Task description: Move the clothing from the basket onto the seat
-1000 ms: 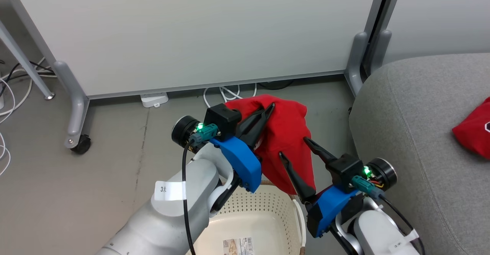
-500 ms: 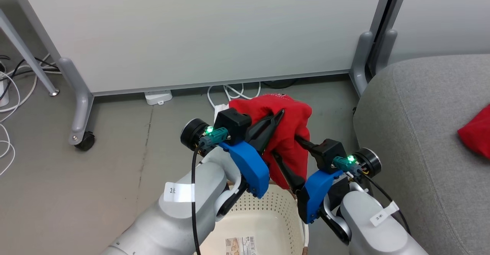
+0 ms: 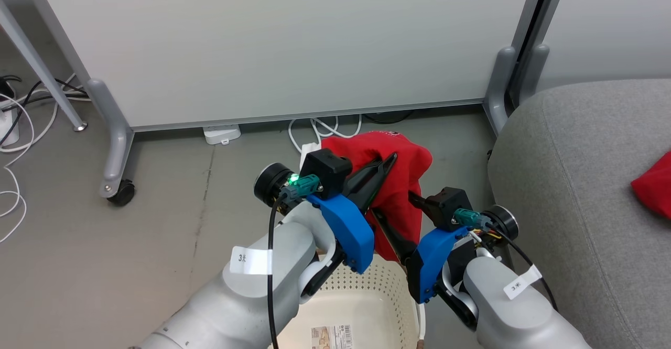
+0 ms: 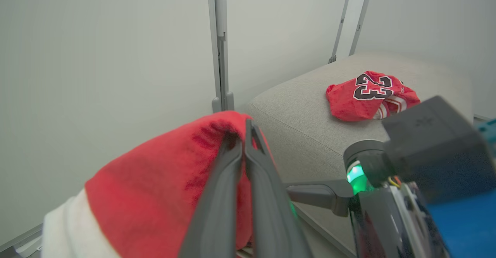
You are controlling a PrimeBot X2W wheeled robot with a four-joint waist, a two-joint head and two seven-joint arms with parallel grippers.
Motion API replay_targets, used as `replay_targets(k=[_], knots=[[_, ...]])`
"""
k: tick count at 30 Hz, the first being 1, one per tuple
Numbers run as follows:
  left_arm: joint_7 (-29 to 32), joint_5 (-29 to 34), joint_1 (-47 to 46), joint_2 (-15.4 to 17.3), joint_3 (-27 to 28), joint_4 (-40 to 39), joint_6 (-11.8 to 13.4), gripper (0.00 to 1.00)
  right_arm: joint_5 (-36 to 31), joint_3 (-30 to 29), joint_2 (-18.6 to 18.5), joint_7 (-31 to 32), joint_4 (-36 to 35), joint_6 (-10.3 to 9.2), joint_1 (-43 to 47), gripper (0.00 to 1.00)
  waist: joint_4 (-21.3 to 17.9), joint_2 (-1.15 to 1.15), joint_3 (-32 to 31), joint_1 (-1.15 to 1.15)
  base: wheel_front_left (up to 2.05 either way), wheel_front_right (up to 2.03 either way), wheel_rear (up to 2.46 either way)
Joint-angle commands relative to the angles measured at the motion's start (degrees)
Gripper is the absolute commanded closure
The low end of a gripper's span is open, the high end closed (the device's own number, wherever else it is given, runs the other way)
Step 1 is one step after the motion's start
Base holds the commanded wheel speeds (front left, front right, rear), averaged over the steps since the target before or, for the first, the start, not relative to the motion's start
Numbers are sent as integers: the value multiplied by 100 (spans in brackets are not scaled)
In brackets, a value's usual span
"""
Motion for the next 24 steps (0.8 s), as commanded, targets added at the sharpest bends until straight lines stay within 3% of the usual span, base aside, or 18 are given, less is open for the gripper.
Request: replay_targets(k=[1,2,22,23,24], knots=[[-27,-19,-92,8,-13,16,-10,100,80,36,4,-38,52,1,-95,54,-3,0,2,0,0,0,0],[-28,-33,-97,11,-19,19,-10,100,129,70,5,-46,83,1,-120,100,-6,0,2,0,0,0,0],[-27,-89,-121,39,-77,170,-10,100,622,424,6,-308,461,1,-290,100,-123,0,-18,0,0,0,0],[-28,-96,-115,35,-62,185,-10,73,636,432,5,-318,472,1,-297,100,-126,0,-19,0,0,0,0],[-28,-103,-110,30,-50,194,-10,52,645,439,5,-325,475,1,-303,100,-128,0,-19,0,0,0,0]])
